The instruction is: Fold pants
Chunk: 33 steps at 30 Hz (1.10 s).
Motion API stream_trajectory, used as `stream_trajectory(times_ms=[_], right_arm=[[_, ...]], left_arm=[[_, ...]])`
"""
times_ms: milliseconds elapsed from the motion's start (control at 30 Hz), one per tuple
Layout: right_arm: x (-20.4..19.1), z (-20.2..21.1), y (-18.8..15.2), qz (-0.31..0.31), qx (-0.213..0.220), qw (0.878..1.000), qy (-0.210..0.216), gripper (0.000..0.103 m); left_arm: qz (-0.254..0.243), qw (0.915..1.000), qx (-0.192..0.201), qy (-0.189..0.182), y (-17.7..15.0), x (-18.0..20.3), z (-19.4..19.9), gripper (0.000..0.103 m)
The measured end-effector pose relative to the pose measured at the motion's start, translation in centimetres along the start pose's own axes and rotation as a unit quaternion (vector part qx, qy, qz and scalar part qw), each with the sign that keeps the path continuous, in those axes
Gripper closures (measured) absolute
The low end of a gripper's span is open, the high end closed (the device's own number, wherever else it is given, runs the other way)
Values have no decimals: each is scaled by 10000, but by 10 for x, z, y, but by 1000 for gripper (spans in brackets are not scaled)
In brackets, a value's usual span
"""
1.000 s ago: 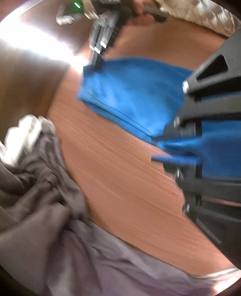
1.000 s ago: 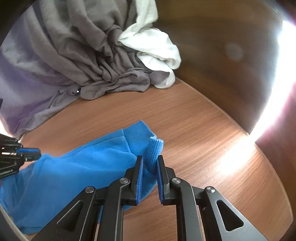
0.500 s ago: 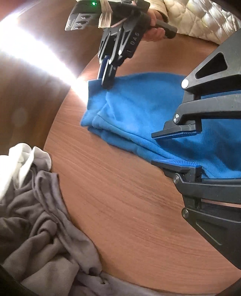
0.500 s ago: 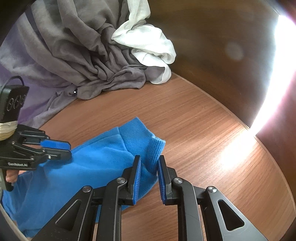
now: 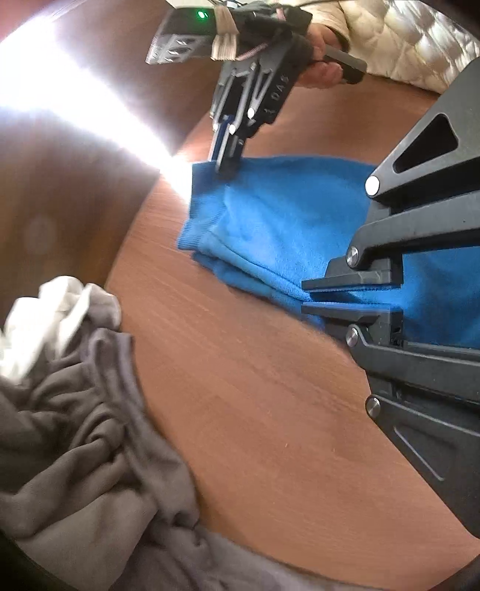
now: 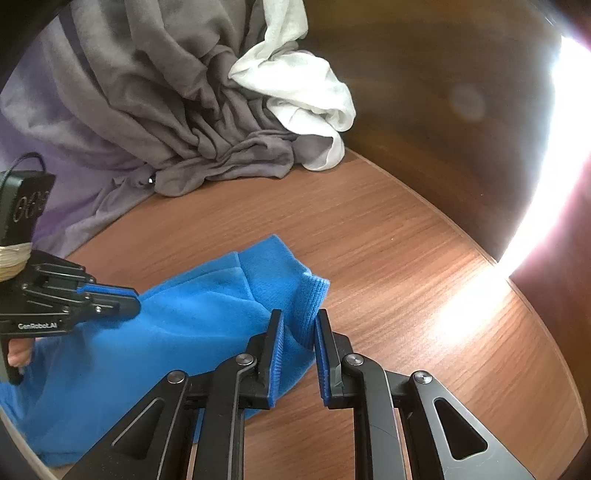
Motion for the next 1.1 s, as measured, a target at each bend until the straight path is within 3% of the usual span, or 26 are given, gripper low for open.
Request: stream_trajectory(times_ms=[167,333,500,600,667,833,1100], right_arm=[[-9,12,9,-5,188,9997,144,87],[-9,-4,3,-22,25,9999,165,87],[-3,-10,0,101,58,9999,67,83],[2,-6,-1,-64,24,9999,-98,61],[6,3,2,-272,143,9995,-108,61],[-9,36,8,-75,443,9989,-130,57],[-71,75,0,489,579,9957,532,57]], left_arm=[[-120,9994,9,329,3,-7,7,97],[-57,9987,-344,368,-8,-16,-19,97],[74,9987,-320,398,-9,-18,-25,91],[222,9976,24,661,-4,-23,0,81],[182,9951,318,917,-5,-22,24,62],[164,9881,629,1397,-35,-5,80,60],[1110,9707,908,1930,-118,7,158,58]])
Point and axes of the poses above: each gripper's, at about its wrist camera, not at the fingertips, and z roughly against the way its jaws point, x to its right, y to its top, the point moved 8 cm from there along -z, roughly the way its jaws point, and after that the axes turned 6 degrees about y, right-handed, at the moved point
